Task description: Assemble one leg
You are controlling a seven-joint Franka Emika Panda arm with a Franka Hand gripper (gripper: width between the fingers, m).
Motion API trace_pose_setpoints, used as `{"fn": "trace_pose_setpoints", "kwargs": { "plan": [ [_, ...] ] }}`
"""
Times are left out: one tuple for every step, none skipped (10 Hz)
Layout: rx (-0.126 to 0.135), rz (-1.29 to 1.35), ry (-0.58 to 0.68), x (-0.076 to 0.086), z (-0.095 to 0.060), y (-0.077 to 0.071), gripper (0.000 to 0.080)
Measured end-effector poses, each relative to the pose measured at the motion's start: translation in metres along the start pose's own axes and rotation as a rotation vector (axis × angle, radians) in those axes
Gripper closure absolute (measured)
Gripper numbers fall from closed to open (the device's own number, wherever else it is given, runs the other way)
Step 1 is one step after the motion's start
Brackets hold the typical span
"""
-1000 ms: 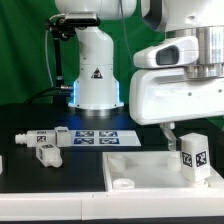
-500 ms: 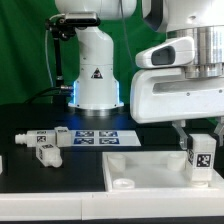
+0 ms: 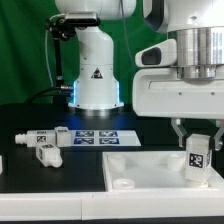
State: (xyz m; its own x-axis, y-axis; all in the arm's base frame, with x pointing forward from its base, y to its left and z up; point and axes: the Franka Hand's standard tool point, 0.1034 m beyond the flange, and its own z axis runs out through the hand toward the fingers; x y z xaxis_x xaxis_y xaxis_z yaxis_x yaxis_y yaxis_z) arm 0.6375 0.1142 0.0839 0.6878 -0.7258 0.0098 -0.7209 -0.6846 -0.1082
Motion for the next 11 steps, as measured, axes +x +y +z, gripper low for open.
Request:
{"fn": "trace_pose_setpoints", "kwargs": {
  "plan": [
    [0.002, 0.209, -0.012, -0.003, 0.0, -0.001, 0.0509],
    [0.014, 0.352, -0.034, -0.002, -0.001, -0.002, 0.0509],
    [0.014, 0.498, -0.048, -0.004, -0.001, -0.003, 0.0509],
    [0.01, 0.551, -0.05, -0.008, -0.002, -0.006, 0.0509],
    [0.011, 0.528, -0.049, -0.007, -0.001, -0.005, 0.0506],
    [0.009, 0.438, -0.045, -0.007, -0.001, -0.004, 0.0506],
    [0.002, 0.244, -0.038, -0.008, 0.001, -0.001, 0.0279],
    [0.006, 0.045, -0.036, -0.005, 0.003, 0.002, 0.0279],
    [0.005, -0.148, -0.037, 0.001, 0.004, 0.007, 0.0177],
    [-0.007, -0.294, -0.045, -0.002, 0.005, 0.008, 0.0158],
    [0.001, -0.345, -0.029, -0.005, 0.005, 0.004, 0.0158]
  ]
}}
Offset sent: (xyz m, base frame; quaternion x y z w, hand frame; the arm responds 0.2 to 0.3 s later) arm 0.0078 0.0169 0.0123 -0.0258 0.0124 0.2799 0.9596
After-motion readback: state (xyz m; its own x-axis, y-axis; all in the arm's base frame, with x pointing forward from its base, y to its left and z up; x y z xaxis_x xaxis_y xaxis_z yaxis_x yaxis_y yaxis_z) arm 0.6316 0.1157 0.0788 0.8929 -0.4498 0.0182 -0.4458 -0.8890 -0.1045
